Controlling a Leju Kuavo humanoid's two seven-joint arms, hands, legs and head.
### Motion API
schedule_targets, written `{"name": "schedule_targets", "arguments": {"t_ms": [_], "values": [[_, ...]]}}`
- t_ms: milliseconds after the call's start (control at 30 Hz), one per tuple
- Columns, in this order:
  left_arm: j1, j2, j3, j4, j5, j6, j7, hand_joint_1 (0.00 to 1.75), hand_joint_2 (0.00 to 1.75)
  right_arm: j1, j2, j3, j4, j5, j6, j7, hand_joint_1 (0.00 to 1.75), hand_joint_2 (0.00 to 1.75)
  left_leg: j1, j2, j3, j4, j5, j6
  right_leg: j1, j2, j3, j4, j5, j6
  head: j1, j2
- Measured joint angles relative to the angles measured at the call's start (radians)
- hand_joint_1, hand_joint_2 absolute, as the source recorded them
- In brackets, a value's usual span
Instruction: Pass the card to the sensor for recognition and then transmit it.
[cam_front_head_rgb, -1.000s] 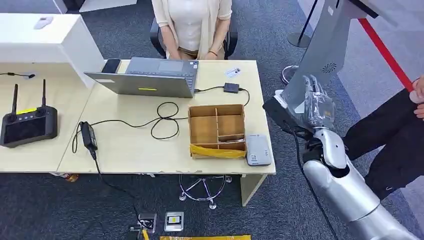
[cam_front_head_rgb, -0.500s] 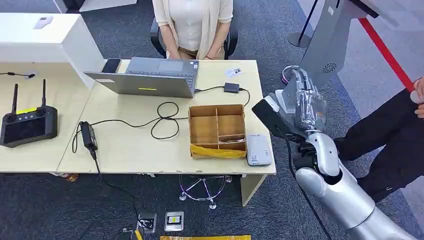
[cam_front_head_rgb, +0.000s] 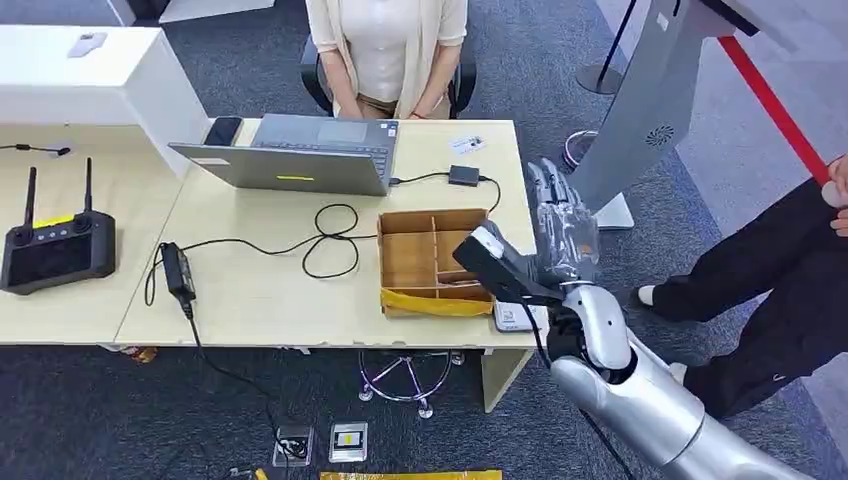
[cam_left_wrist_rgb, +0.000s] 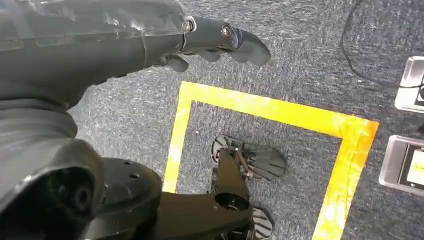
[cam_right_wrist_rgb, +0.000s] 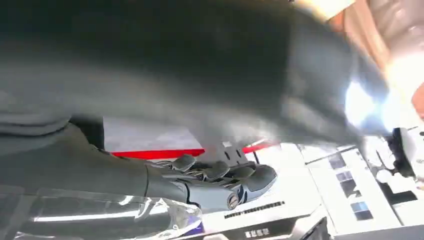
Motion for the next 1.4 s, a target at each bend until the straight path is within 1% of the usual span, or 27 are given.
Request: {"name": "schedule_targets", "arguments": {"t_ms": [133,267,367,667,767,867,933,1000,1167,1267,1400], "values": [[0.005,0.002,0.013,0.0,0.005,0.005,-0.005,0.0,0.0,-0.013,0.016,0.022,0.02,0.017,0.011,-0.013,0.0,1.75,0.0,0.0,0.0,0.0,0.0,0.0,0.0,0.001,0.0,0.0,0.0,0.0,0.001,0.0],[0.012,0.005,0.026,0.002,0.013,0.016,-0.016,0.0,0.0,-0.032,0.027,0.066,0.04,0.117,0.066,-0.011,0.0,1.75,0.0,0.0,0.0,0.0,0.0,0.0,0.0,0.0,0.0,0.0,0.0,0.0,0.0,0.0],[0.016,0.007,0.032,0.002,0.014,0.018,-0.019,0.0,0.0,-0.037,0.035,0.088,0.047,0.174,0.074,-0.005,0.0,1.75,0.0,0.0,0.0,0.0,0.0,0.0,0.0,0.0,0.0,0.0,0.0,0.0,0.0,0.0],[0.021,0.014,0.049,0.002,0.015,0.016,-0.019,0.0,0.0,-0.05,0.045,0.117,0.062,0.182,0.079,-0.015,0.0,1.75,0.0,0.0,0.0,0.0,0.0,0.0,0.0,0.0,0.0,0.0,0.0,0.0,0.0,0.0],[0.023,0.018,0.051,0.002,0.018,0.015,-0.019,0.0,0.0,-0.052,0.048,0.128,0.062,0.217,0.078,-0.035,0.0,1.75,0.0,0.0,0.0,0.0,0.0,0.0,0.0,0.0,0.0,0.0,0.0,0.0,0.0,0.0],[0.026,0.019,0.06,0.002,0.032,0.017,-0.025,0.0,0.0,-0.054,0.057,0.135,0.065,0.209,0.082,-0.059,0.0,1.75,0.0,0.0,0.0,0.0,0.0,0.0,0.0,0.0,0.0,0.0,0.0,-0.001,0.0,0.0],[0.03,0.02,0.068,0.002,0.036,0.02,-0.031,0.0,0.0,-0.056,0.067,0.142,0.07,0.208,0.068,-0.076,0.0,1.75,0.0,0.0,0.0,0.0,0.0,0.0,0.001,0.0,0.0,0.0,0.0,-0.001,0.0,0.0],[0.034,0.021,0.072,0.003,0.038,0.027,-0.035,0.0,0.0,-0.058,0.079,0.147,0.087,0.209,0.034,-0.092,0.0,1.75,0.0,0.0,0.0,0.0,0.0,0.0,0.001,0.0,0.0,0.0,0.0,-0.001,0.0,0.0],[0.042,0.022,0.083,0.003,0.051,0.029,-0.044,0.0,0.0,-0.064,0.122,0.163,0.169,0.165,-0.03,-0.145,0.0,1.75,0.0,0.0,0.0,0.0,0.0,0.0,0.001,0.0,0.0,0.0,0.0,-0.001,0.0,0.0],[0.047,0.022,0.093,0.003,0.056,0.032,-0.054,0.0,0.0,-0.071,0.145,0.174,0.215,0.147,-0.047,-0.159,0.0,1.75,0.0,0.0,0.0,0.0,0.0,0.0,0.001,0.0,0.0,0.0,0.0,-0.001,0.0,0.0],[0.051,0.022,0.1,0.002,0.057,0.039,-0.055,0.0,0.0,-0.083,0.165,0.185,0.265,0.125,-0.05,-0.159,0.0,1.75,0.0,0.0,0.0,0.0,0.0,0.0,0.001,0.0,0.0,0.0,0.0,-0.001,0.0,0.0]]}}
